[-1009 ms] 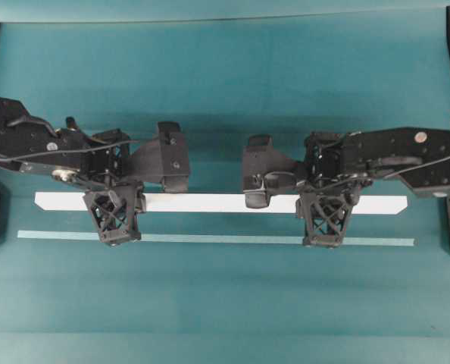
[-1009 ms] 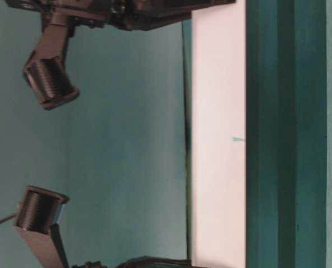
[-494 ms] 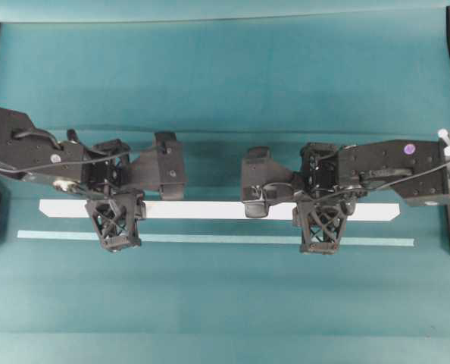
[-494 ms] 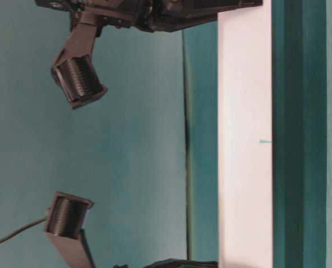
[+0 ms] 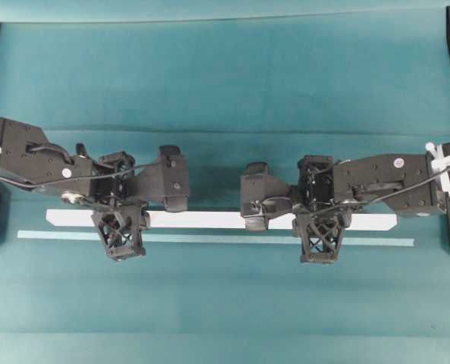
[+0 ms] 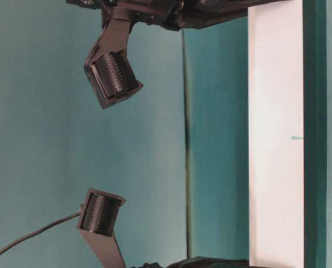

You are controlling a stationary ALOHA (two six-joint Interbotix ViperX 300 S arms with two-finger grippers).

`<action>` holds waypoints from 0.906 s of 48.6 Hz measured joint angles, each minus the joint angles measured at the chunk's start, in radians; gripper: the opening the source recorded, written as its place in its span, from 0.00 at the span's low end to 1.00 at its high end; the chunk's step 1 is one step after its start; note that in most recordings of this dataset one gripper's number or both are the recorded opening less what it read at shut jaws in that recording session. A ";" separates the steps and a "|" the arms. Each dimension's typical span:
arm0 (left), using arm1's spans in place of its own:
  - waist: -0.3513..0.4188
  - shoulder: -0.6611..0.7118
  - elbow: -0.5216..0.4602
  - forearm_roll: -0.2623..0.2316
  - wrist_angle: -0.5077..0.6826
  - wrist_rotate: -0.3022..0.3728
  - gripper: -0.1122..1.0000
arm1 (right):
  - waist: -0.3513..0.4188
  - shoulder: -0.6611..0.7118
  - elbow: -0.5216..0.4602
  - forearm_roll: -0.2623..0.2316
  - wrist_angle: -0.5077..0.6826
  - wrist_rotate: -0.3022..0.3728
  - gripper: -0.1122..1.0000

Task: Lift a wooden board with both hands.
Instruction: 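Set the board down on the table with both grippers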

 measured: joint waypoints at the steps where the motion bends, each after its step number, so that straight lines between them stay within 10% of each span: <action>1: 0.000 0.002 0.000 0.000 -0.002 0.000 0.27 | 0.000 0.000 0.002 0.000 -0.002 -0.002 0.30; 44: -0.014 0.052 0.002 0.000 -0.055 -0.008 0.27 | 0.014 0.038 0.015 0.008 -0.055 0.000 0.30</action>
